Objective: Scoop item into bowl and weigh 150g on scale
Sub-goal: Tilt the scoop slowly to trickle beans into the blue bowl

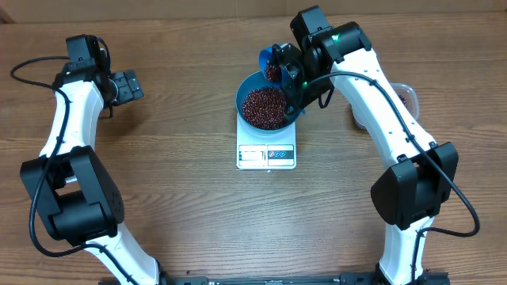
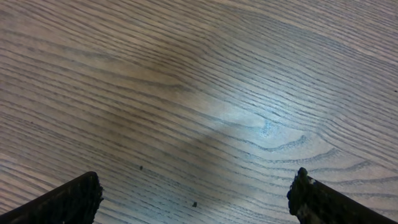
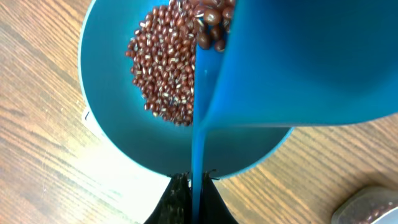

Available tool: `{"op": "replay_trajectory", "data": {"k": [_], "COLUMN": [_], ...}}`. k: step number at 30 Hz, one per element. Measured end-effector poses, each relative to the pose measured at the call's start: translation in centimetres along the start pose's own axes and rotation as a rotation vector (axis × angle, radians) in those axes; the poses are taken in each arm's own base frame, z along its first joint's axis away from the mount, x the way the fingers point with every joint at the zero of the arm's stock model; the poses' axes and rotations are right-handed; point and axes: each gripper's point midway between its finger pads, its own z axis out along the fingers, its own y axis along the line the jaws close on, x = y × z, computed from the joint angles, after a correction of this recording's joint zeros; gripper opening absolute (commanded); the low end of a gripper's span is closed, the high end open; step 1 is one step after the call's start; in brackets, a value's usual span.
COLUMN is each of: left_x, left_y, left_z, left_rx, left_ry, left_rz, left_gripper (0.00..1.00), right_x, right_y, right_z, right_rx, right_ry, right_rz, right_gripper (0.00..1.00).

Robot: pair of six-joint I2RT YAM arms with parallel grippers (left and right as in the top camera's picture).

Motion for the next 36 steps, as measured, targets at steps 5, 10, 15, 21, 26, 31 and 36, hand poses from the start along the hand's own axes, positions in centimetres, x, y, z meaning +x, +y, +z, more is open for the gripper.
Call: {"op": "replay_trajectory", "data": {"k": [5, 10, 15, 21, 26, 31, 36], "left_x": [0.0, 0.0, 0.0, 0.0, 0.0, 0.0, 0.0], "left_y": [0.0, 0.0, 0.0, 0.0, 0.0, 0.0, 0.0], "left_z": [0.0, 0.0, 0.0, 0.0, 0.0, 0.0, 0.0], "left_rx": [0.000, 0.000, 0.000, 0.000, 0.000, 0.000, 0.000], "left_ry": [0.000, 0.000, 0.000, 0.000, 0.000, 0.000, 0.000], "left_rz": [0.000, 0.000, 0.000, 0.000, 0.000, 0.000, 0.000], "left_gripper": [1.00, 0.99, 0.99, 0.99, 1.00, 1.00, 0.99], "right_x": [0.5, 1.3, 1.5, 2.0, 1.9, 1.5, 1.5], "right_y": [0.1, -0.6, -0.9, -0.6, -0.2, 0.0, 0.3], "right_z": [0.0, 0.0, -0.1, -0.1, 0.0, 0.0, 0.1], "right_rx": [-0.002, 0.040, 0.064, 0.063, 0.051, 0.040, 0.039], "right_ry": [0.020, 0.056, 0.067, 0.093, 0.090, 0.071, 0.076], "right_rz": [0.004, 0.011, 0.015, 0.015, 0.016, 0.026, 0.036], "right_gripper": [0.04, 0.04, 0.04, 0.04, 0.04, 0.04, 0.04]}}
